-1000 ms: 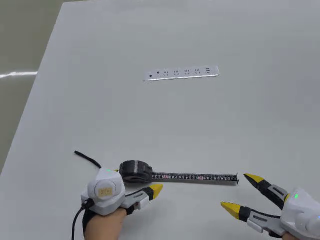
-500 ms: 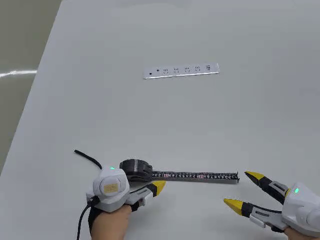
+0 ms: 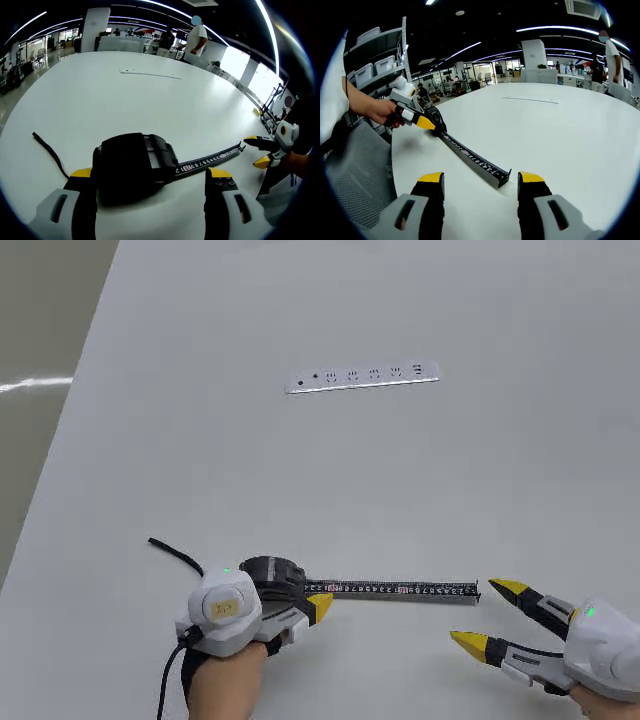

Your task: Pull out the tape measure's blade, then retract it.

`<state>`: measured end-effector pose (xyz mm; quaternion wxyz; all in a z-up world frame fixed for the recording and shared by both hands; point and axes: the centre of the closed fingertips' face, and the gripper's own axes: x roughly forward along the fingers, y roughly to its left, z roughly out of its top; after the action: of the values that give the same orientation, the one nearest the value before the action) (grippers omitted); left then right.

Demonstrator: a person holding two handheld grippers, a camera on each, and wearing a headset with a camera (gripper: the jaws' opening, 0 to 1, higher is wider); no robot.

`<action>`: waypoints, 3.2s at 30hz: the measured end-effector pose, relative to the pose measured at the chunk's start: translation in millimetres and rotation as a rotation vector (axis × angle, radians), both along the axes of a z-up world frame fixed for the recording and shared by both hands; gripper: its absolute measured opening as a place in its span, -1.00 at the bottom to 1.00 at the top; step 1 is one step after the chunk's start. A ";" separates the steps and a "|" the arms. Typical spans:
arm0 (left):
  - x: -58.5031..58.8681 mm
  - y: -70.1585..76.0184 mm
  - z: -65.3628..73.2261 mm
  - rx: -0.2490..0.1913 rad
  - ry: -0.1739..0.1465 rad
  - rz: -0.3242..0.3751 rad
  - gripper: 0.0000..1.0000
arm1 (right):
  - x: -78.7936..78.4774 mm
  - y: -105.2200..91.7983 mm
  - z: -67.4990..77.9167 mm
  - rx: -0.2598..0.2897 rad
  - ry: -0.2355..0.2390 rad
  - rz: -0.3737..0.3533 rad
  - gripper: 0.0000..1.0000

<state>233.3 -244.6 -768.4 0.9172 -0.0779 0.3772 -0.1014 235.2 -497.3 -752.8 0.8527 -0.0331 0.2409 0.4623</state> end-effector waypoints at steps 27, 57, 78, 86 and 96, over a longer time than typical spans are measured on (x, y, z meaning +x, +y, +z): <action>5.7 6.3 -5.5 0.050 0.029 0.113 0.72 | 12.0 -1.7 -14.1 0.014 0.011 0.032 0.17; 11.2 15.8 -9.8 0.066 0.068 0.237 0.59 | 10.3 8.6 -22.5 0.016 -0.011 0.179 0.01; 12.5 21.3 -12.5 0.080 0.078 0.280 0.46 | 10.5 12.6 -23.5 0.037 -0.005 0.213 -0.15; 13.1 22.2 -12.8 0.089 0.076 0.291 0.47 | 12.0 11.6 -23.6 0.036 -0.005 0.214 -0.17; 13.2 22.7 -13.2 0.094 0.073 0.298 0.46 | 14.2 9.2 -25.2 0.023 -0.005 0.218 -0.27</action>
<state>246.5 -221.9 -781.6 0.9104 -0.0934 0.3991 0.0564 249.4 -488.1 -778.0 0.7983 -0.0504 0.2287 0.5548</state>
